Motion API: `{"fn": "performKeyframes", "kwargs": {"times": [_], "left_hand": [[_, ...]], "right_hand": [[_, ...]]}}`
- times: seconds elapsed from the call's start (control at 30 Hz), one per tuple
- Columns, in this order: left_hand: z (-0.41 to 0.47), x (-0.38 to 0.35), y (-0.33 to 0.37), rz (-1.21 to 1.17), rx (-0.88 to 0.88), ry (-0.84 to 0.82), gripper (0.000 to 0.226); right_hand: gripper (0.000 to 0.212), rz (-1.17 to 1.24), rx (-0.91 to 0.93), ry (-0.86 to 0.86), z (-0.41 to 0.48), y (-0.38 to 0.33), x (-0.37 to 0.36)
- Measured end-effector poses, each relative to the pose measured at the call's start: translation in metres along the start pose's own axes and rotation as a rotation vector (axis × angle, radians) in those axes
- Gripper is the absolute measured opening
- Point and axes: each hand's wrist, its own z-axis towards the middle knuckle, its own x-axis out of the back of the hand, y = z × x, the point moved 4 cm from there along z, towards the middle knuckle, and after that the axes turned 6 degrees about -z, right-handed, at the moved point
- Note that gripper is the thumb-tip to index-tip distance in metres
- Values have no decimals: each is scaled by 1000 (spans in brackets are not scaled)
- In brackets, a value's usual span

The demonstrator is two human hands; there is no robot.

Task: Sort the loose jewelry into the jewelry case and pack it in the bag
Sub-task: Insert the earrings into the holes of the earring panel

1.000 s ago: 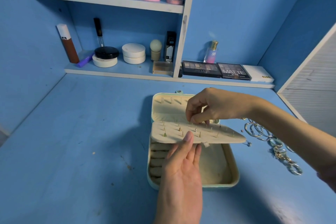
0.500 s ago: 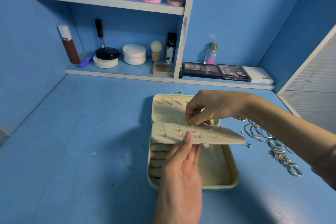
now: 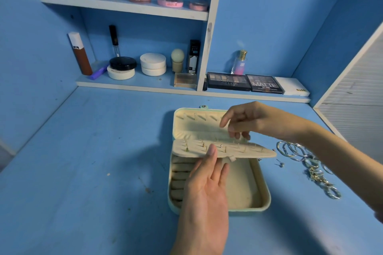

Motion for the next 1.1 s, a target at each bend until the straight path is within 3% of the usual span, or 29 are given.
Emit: {"fn": "performKeyframes", "kwargs": {"times": [0.17, 0.27, 0.4, 0.63, 0.73, 0.9, 1.0, 1.1], "left_hand": [[-2, -5, 3, 23, 12, 11, 102], [-3, -10, 6, 54, 31, 21, 87], [-3, -16, 7, 87, 49, 101, 62], [-2, -17, 8, 140, 36, 129, 44], [2, -16, 9, 123, 52, 162, 60], [6, -15, 17, 95, 99, 229, 34], [11, -16, 37, 209, -4, 193, 28], [23, -13, 70, 545, -346, 184, 27]], "right_hand": [[24, -106, 0, -4, -23, 16, 16], [32, -123, -22, -48, -35, 21, 18], [22, -84, -31, -16, -42, 27, 15], [11, -29, -30, 109, -43, 35, 15], [10, 9, -29, 151, -42, 34, 16], [13, 64, -9, 205, -37, 33, 15], [12, 71, -21, 229, -34, 37, 15], [10, 74, -35, 251, -31, 40, 15]]}}
